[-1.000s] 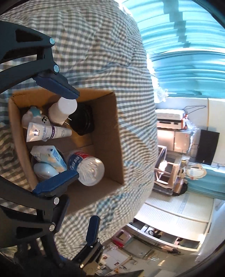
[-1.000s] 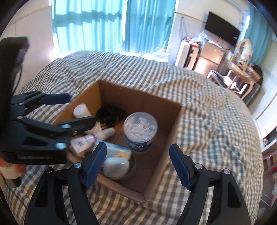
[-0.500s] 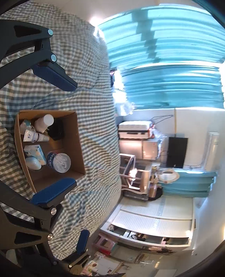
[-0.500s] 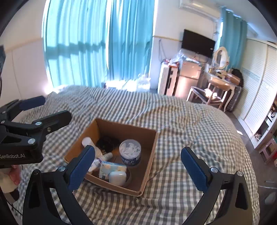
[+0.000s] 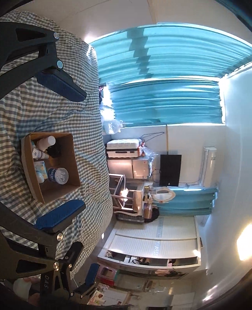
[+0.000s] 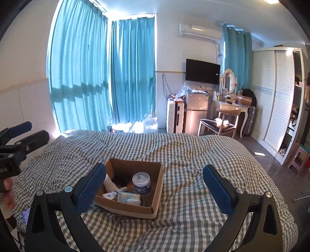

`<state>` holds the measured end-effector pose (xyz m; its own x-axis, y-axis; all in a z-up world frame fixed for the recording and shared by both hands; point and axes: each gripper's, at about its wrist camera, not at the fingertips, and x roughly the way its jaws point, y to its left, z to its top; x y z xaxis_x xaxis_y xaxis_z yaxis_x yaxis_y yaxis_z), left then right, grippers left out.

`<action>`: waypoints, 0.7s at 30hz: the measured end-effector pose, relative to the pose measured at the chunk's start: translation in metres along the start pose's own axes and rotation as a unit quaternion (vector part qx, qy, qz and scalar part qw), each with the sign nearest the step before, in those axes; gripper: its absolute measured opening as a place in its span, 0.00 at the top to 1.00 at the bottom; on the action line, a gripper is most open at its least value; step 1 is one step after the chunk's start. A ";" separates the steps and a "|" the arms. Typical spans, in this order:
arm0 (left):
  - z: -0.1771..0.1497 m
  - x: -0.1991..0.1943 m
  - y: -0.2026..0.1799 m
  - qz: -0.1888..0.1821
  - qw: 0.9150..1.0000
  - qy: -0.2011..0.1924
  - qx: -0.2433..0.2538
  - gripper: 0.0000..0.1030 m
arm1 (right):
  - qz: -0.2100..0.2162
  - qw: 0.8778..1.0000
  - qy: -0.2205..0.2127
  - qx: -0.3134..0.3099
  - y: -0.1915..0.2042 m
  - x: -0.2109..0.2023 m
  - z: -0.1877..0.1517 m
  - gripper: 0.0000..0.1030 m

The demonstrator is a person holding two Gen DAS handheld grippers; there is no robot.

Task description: Organize objects

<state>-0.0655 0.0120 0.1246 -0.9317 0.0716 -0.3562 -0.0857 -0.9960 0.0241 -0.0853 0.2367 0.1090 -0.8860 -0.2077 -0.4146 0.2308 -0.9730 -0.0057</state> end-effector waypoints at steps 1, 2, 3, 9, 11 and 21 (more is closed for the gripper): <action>-0.004 -0.005 0.000 0.006 1.000 -0.004 0.000 0.00 | -0.001 1.000 -0.006 0.002 -0.001 -0.006 -0.003 0.02; -0.009 -0.009 -0.001 0.010 1.000 -0.007 0.002 0.00 | -0.002 1.000 -0.011 0.004 -0.001 -0.011 -0.007 0.02; -0.014 -0.014 -0.001 0.013 1.000 -0.010 0.004 0.00 | -0.003 1.000 -0.014 0.005 -0.001 -0.014 -0.011 0.02; -0.052 -0.030 -0.001 0.036 0.999 -0.022 0.004 0.00 | -0.020 0.999 -0.045 0.001 -0.002 -0.033 -0.040 0.02; -0.066 -0.025 -0.003 0.053 0.998 -0.018 0.009 0.00 | -0.024 0.998 -0.057 0.003 -0.002 -0.038 -0.051 0.02; -0.112 -0.008 -0.002 0.082 0.997 -0.004 -0.006 0.00 | -0.009 0.999 -0.045 0.013 -0.002 -0.010 -0.089 0.02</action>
<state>-0.0185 0.0076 0.0228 -0.9354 -0.0925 -0.3414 0.0725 -0.9948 0.0711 -0.0409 0.2501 0.0326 -0.9226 -0.1967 -0.3319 0.2044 -0.9788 0.0120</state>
